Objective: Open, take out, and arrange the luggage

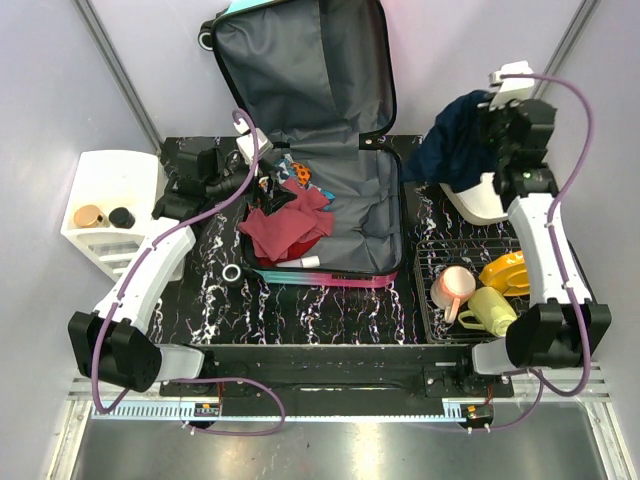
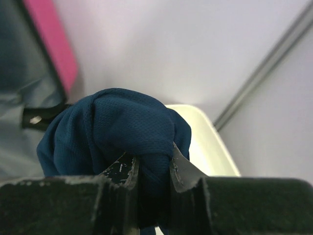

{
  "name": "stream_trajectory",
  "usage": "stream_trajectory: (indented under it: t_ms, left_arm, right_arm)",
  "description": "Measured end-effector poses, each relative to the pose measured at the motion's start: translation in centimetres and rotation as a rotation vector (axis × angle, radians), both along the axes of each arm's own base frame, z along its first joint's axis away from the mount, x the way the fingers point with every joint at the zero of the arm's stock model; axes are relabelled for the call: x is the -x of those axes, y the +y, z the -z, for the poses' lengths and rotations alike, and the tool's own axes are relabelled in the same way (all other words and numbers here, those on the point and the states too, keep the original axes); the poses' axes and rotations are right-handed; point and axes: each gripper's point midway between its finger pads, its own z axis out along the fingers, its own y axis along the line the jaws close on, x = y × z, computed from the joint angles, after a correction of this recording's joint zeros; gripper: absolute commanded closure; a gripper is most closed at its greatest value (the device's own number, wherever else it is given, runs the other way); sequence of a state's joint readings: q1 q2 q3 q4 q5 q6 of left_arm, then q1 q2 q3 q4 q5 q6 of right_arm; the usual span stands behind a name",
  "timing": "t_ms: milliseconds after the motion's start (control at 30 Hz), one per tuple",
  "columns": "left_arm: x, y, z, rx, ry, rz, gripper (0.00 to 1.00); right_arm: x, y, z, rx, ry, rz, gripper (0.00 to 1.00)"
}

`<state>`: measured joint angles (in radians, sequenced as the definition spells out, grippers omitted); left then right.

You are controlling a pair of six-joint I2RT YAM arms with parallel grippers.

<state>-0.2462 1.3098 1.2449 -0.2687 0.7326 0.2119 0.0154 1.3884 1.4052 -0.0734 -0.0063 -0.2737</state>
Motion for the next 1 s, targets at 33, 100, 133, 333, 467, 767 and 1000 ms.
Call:
stream_trajectory:
  t_ms: [33, 100, 133, 333, 467, 767, 1000]
  left_arm:
    - [0.0, 0.0, 0.0, 0.001, 0.002, 0.001, 0.14]
    - [0.0, 0.0, 0.0, 0.002, 0.003, 0.001, 0.14]
    - [0.0, 0.0, 0.0, 0.003, 0.004, 0.002, 0.14]
    - [-0.3, 0.7, 0.0, 0.003, 0.004, -0.016, 0.14]
    - [-0.5, 1.6, 0.4, 0.000, 0.015, -0.042, 0.14]
    - [-0.5, 3.9, 2.2, -0.012, 0.066, -0.100, 0.14]
    - [0.0, 4.8, 3.6, -0.036, 0.105, -0.113, 0.14]
  right_arm:
    - [-0.6, -1.2, -0.8, 0.004, -0.015, 0.018, 1.00]
    - [-1.8, -3.4, -2.1, 0.013, -0.038, 0.056, 1.00]
    - [-2.5, -4.6, -2.7, 0.020, -0.049, 0.077, 1.00]
    - [-7.7, -8.8, -2.5, 0.037, -0.061, 0.132, 1.00]
    - [-12.1, -10.3, 0.5, 0.035, -0.029, 0.133, 1.00]
    - [-16.0, -10.1, 11.6, 0.132, 0.127, 0.037, 1.00]
    - [-12.7, -11.2, 22.7, 0.290, 0.375, -0.008, 0.66]
